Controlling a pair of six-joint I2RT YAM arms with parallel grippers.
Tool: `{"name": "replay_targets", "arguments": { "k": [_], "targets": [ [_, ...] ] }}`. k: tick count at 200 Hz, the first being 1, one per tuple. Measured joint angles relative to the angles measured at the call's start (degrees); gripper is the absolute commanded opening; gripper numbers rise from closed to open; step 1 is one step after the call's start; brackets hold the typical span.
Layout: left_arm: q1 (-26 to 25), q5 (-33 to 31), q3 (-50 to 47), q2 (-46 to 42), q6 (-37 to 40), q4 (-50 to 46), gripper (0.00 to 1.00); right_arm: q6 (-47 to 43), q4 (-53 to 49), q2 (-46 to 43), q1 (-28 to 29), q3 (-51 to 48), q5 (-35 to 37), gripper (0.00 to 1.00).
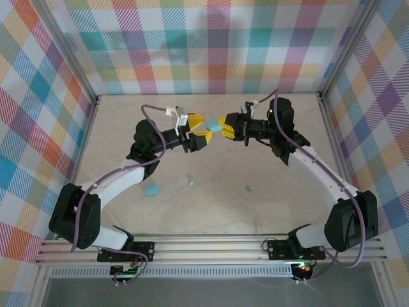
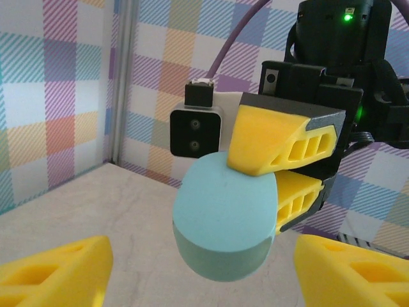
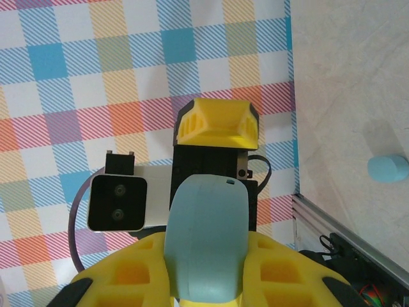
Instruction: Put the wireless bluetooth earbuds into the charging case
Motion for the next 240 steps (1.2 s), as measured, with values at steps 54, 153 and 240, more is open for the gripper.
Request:
{"name": "replay_targets", "arguments": {
  "k": [54,153,240],
  "targets": [
    [-0.1,0.5,1.3,1.5,-1.3,1.0,0.64,1.0,2.0,1.3,0.0,0.0,-0.5,0.12],
    [-0.4,2.0,3.1,5.7,-6.2,4.2,0.64,1.7,3.8,2.5,0.0,0.0,-1.1,0.12],
    [-0.4,1.8,3.1,5.8,-6.6,5.7,0.6,2.6,5.4,3.0,0.0,0.0,-1.0,0.11]
  ]
}}
